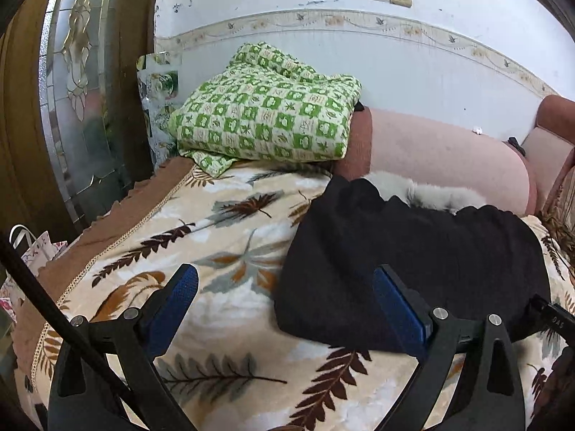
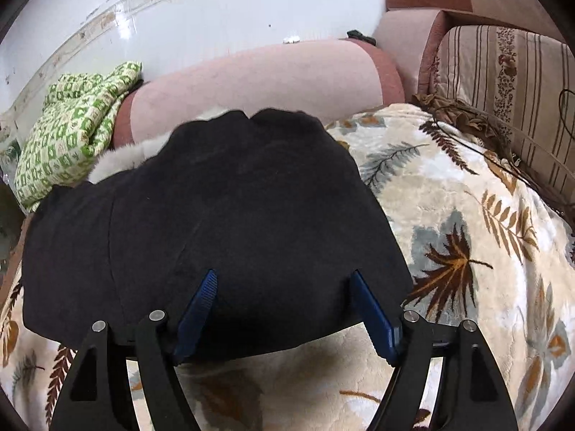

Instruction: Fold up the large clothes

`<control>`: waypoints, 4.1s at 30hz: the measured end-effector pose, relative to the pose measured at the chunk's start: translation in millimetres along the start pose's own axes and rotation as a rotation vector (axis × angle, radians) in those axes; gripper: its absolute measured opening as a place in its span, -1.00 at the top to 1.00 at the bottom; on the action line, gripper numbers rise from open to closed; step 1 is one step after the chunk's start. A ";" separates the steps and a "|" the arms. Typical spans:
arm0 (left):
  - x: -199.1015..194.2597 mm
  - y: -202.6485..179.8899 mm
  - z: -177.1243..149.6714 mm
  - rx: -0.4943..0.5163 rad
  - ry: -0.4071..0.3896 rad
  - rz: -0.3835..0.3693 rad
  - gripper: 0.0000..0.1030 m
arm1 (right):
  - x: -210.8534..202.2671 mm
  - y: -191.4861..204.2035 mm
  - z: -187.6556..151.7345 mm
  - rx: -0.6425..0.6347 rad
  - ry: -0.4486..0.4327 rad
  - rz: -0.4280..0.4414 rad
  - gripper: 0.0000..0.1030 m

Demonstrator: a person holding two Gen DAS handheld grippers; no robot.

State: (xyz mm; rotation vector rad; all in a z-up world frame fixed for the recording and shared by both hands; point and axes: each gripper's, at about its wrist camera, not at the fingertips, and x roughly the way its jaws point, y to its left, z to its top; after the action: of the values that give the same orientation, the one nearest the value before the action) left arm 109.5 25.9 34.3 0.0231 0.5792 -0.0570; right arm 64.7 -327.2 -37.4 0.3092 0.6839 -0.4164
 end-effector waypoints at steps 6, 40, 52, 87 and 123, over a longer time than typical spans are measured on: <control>4.6 -0.5 -3.7 -0.007 0.038 -0.027 -0.89 | -23.0 14.7 -4.7 -0.035 -0.061 0.023 -0.56; 3.9 -13.1 -13.2 0.068 0.050 0.038 -0.89 | -44.3 101.1 -52.2 -0.493 -0.103 0.021 -0.59; 25.3 -4.2 -15.6 0.031 0.160 -0.031 -0.89 | -35.7 96.4 -52.0 -0.464 -0.065 0.023 -0.60; 187.6 62.0 -44.6 -0.567 0.539 -0.611 -0.79 | 69.6 -55.2 -28.4 0.418 0.198 0.465 -1.00; 71.4 23.8 -18.3 -0.214 0.370 -0.310 0.15 | 47.5 -47.1 -5.4 0.436 0.285 0.474 -0.47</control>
State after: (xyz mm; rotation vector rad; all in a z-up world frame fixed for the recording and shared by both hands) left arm 160.6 47.0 -20.1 -0.2696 0.9525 -0.2965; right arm 72.9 -378.9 -79.5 0.9359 0.7668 -0.0598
